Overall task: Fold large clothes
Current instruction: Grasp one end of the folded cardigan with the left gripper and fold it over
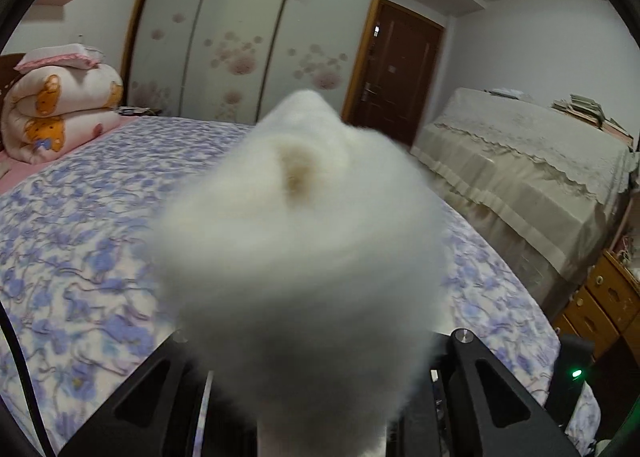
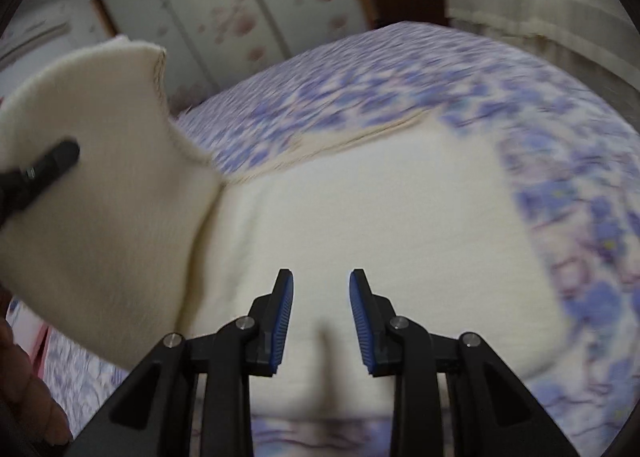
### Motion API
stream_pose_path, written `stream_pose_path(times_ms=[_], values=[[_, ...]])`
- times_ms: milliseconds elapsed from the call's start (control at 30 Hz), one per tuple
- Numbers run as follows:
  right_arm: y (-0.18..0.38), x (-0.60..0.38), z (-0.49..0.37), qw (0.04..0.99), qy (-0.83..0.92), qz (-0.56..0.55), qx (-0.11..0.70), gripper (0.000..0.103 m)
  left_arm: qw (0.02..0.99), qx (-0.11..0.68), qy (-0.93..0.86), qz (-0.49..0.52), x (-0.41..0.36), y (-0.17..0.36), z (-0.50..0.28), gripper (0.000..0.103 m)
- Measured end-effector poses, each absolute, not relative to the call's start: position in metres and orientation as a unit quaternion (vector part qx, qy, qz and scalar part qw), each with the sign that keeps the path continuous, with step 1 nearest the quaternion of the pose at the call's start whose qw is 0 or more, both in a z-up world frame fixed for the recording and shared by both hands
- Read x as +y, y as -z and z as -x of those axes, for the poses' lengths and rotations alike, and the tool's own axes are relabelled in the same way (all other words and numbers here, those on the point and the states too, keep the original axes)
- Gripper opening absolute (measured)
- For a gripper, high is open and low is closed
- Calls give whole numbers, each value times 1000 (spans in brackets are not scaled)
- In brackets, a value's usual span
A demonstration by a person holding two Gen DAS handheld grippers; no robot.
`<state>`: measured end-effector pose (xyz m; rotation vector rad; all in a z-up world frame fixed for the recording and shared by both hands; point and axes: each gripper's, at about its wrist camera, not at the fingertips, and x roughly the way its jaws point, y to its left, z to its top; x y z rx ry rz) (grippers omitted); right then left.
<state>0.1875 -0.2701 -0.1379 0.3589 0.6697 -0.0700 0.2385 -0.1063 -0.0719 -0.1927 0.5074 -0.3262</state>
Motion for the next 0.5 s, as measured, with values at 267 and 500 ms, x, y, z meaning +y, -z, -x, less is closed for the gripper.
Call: stream_pose_path(times_ms=[267,500], values=[[122,-357,-155,927,110,-206,293,29,932,287,219,24,-217,99,-238,18],[142,-381,-146,914,126,-199,330,29,912,326,203,-142,-295,174,-216,39]])
